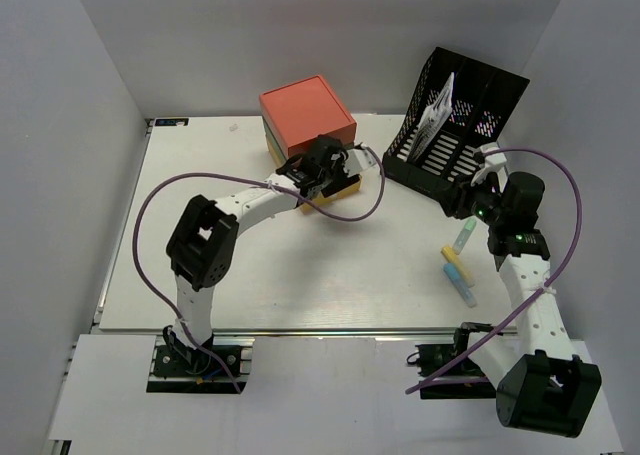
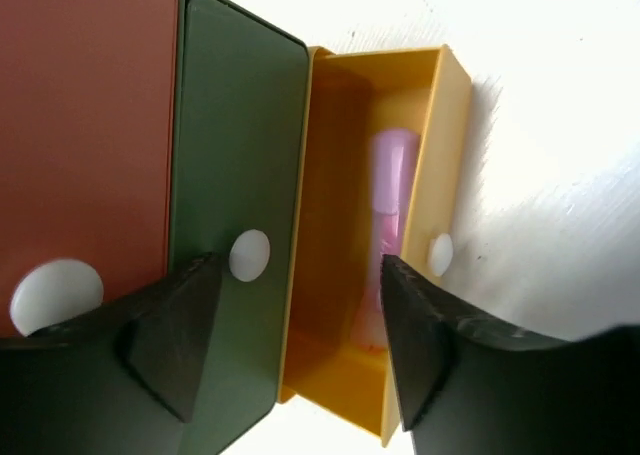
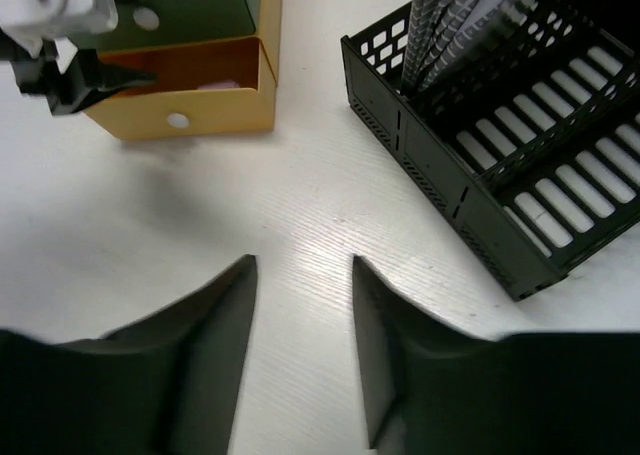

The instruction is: Organize the desk

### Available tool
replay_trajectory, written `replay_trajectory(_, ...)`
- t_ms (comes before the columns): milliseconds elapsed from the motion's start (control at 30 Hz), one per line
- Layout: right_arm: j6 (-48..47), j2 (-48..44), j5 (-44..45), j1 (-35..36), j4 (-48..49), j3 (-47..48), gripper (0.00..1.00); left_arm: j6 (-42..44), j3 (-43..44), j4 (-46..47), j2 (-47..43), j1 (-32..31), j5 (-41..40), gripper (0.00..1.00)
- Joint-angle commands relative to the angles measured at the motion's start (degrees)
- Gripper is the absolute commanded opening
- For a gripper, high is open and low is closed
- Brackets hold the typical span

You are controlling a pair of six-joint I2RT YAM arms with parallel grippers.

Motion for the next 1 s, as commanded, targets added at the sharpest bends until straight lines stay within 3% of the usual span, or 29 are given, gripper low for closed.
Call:
replay_trajectory(0, -2.6, 0.6, -3.2, -0.4, 1.6, 0.3, 0.52, -1.3, -2.6, 7.0, -6.1, -0.2, -2.5, 0.78)
replay_trajectory(167, -5.8, 1.9, -6.7, -0.4, -0.5, 1.2, 0.63, -3.7, -4.4, 7.6, -9.6, -1.3, -3.6, 0.80)
replay_trajectory(233, -6.9, 3.0, -5.5, -0.3, -3.1, 3.1, 0.62, -10.4, -4.8, 6.3, -13.2, -1.3, -1.4, 0.72)
replay_trajectory(267, -8.1, 3.4, -4.9, -0.3, -4.1, 4.1, 0.55, -13.4, -4.9, 4.4, -14.8, -1.3, 0.2, 0.63)
replay_trajectory(300, -8.6, 4.4, -3.2, -0.3, -6.8, 5.1, 0.48, -16.5, -6.1, 3.7, -16.5, -1.3, 3.4, 0.43)
replay_trajectory(333, -9.4, 5.1, -2.4, -0.3, -8.2, 7.4, 0.40, -22.8, -7.5, 3.6, -20.4, -1.3, 5.1, 0.31)
replay_trajectory(367, -11.1, 6.5, -1.2, -0.2, -9.8, 8.8, 0.24, -25.5, -9.5, 4.4, -22.9, -1.3, 6.8, 0.20)
replay_trajectory(400, -12.0, 7.4, 0.2, -0.2, -13.8, 10.1, 0.18, -30.6, -14.9, 5.5, -25.5, -1.3, 11.0, 0.06)
replay_trajectory(467, -16.7, 10.3, 0.8, -0.2, -18.7, 14.4, 0.13, -34.6, -21.7, 9.1, -34.8, -0.8, 14.8, 0.00)
replay_trajectory(500, -18.5, 11.3, 2.7, -0.3, -23.9, 15.9, 0.14, -40.7, -28.5, 10.1, -38.0, -0.8, 15.6, 0.00)
replay_trajectory(533, -20.5, 12.4, 3.5, -0.2, -26.5, 18.4, 0.18, -43.4, -31.6, 10.6, -41.4, -0.1, 15.8, 0.00)
replay_trajectory(567, -22.7, 14.4, 4.2, -0.2, -29.3, 19.8, 0.32, -45.4, -34.2, 9.6, -47.8, -0.1, 14.8, 0.00)
replay_trajectory(633, -28.0, 16.5, 7.2, -0.3, -35.4, 21.7, 0.45, -48.8, -40.4, 7.6, -53.8, -0.1, 12.2, 0.06)
replay_trajectory(667, -29.4, 18.4, 8.0, -0.2, -37.0, 22.7, 0.57, -49.1, -42.1, 6.3, -59.4, -0.1, 12.1, 0.14)
replay_trajectory(733, -31.3, 20.2, 11.7, -0.2, -39.6, 22.8, 0.61, -48.5, -46.5, 5.7, -64.2, -0.1, 12.5, 0.46)
replay_trajectory(800, -29.8, 22.5, 16.7, -0.2, -39.0, 21.4, 0.60, -47.0, -48.7, 5.3, -69.9, -0.1, 12.6, 0.63)
replay_trajectory(833, -28.2, 23.5, 18.4, -0.2, -38.9, 21.2, 0.55, -46.7, -49.7, 4.6, -71.2, -0.6, 12.0, 0.78)
replay_trajectory(967, -21.4, 27.6, 25.6, -0.3, -38.8, 21.2, 0.44, -44.9, -49.0, 2.7, -72.8, -1.1, 9.8, 0.87)
